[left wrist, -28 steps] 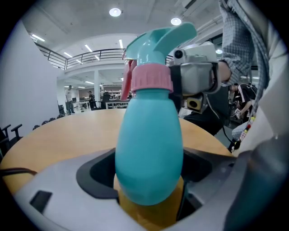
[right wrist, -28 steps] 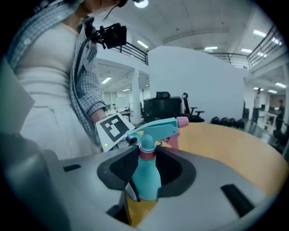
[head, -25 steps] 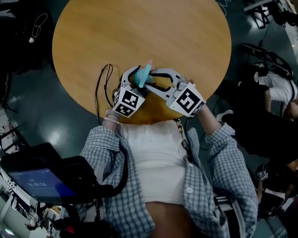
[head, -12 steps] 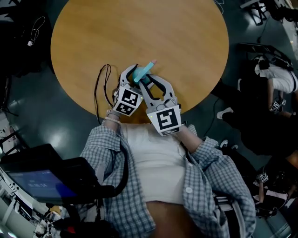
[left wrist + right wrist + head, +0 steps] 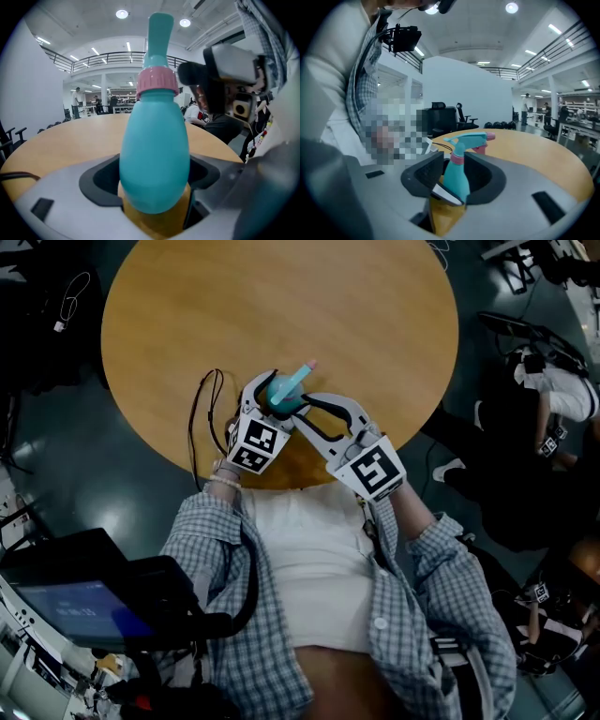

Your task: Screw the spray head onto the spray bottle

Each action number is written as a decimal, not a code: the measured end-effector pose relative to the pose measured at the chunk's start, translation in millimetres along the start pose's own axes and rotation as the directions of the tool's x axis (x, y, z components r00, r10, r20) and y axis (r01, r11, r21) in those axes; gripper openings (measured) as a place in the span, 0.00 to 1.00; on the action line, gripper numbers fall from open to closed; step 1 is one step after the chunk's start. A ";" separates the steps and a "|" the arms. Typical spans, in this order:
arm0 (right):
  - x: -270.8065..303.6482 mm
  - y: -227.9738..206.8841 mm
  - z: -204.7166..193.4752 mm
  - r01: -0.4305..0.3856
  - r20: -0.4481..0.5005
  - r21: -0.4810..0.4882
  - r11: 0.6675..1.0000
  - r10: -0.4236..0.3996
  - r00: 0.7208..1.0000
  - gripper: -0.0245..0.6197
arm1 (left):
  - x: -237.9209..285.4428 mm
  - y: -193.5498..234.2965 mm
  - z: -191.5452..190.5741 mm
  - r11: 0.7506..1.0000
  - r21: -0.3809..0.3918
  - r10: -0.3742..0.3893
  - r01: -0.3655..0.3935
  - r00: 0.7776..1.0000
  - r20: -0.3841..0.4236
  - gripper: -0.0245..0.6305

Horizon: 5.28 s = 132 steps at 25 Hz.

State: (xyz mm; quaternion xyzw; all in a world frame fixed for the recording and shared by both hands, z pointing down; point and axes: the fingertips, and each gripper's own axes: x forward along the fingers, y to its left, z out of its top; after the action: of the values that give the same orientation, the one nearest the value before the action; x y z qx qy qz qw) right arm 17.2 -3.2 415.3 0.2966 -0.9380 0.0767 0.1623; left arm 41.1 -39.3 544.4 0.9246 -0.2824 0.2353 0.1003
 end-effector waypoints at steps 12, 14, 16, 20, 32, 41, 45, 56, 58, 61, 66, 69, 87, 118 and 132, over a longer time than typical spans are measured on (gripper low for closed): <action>18.0 -13.9 -6.6 -0.607 -0.353 -0.203 0.769 0.520 0.778 0.40 | -9.5 -8.2 -6.6 0.998 0.030 -0.047 0.046 0.999 0.002 0.66; 21.5 -3.3 -13.5 -0.671 -0.397 -0.205 0.713 0.566 0.723 0.40 | -10.0 -10.1 -6.9 0.998 0.032 -0.051 0.051 0.999 0.002 0.66; 23.8 4.9 -18.2 -0.713 -0.419 -0.202 0.671 0.599 0.683 0.39 | -10.3 -11.2 -6.6 0.998 0.035 -0.055 0.055 0.998 0.001 0.66; 27.7 12.6 -18.8 -0.746 -0.426 -0.231 0.625 0.624 0.655 0.31 | -10.6 -12.8 -4.8 0.997 0.036 -0.062 0.062 0.998 0.001 0.66; 31.3 9.9 -14.6 -0.364 -0.246 -0.173 0.915 0.318 0.916 0.23 | -12.0 -10.6 -5.9 0.998 0.040 -0.042 0.042 0.999 -0.005 0.66; 33.0 -2.8 -15.3 0.288 -0.207 0.082 0.954 -0.266 0.942 0.23 | -7.9 -7.3 -4.5 0.998 0.054 -0.015 0.015 1.000 -0.010 0.66; 34.0 -4.1 -15.4 0.341 -0.167 0.118 0.933 -0.320 0.933 0.23 | -7.7 -6.6 -4.7 0.999 0.048 -0.013 0.013 1.000 -0.007 0.66; -25.3 -6.5 23.7 -0.211 0.061 0.152 0.966 0.204 0.977 0.42 | -3.7 -10.9 -5.7 0.998 0.057 -0.030 0.031 1.000 -0.005 0.66; -38.2 -24.5 29.7 -0.201 0.092 0.152 0.968 0.188 0.978 0.42 | -2.9 -11.0 -5.3 0.998 0.056 -0.030 0.030 1.000 -0.003 0.66; -39.3 -39.4 32.2 -0.254 0.097 0.092 0.963 0.245 0.965 0.42 | -2.4 -9.3 -5.2 0.998 0.047 -0.029 0.029 1.000 0.000 0.66; -38.4 -60.6 57.8 -0.304 0.140 0.046 0.952 0.295 0.945 0.30 | -1.7 -8.2 -6.1 0.998 0.050 -0.037 0.037 0.999 -0.004 0.67; -34.6 -68.3 51.5 -0.260 0.123 0.072 0.963 0.250 0.960 0.30 | -3.0 -10.5 -7.8 0.997 0.056 -0.054 0.055 0.998 -0.012 0.67; -46.4 -77.4 -18.5 -0.058 0.120 0.343 0.938 0.018 0.993 0.30 | -27.3 -11.8 -22.9 0.998 0.023 -0.063 0.064 0.998 -0.018 0.68; -25.8 -21.6 -94.6 0.130 -0.110 0.191 0.973 -0.111 0.988 0.03 | -98.4 15.2 -41.4 0.991 -0.084 0.102 -0.103 0.995 -0.015 0.04; -28.3 -29.5 -99.6 0.185 -0.135 0.185 0.965 -0.162 0.978 0.03 | -98.1 13.3 -40.2 0.989 -0.121 0.083 -0.082 0.997 -0.001 0.04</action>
State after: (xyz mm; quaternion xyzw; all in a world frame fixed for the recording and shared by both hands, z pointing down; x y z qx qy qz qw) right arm 81.9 11.8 500.0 0.3872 -0.8848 0.1719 0.1939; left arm -53.3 9.2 531.7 0.9049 -0.3343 0.2197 0.1455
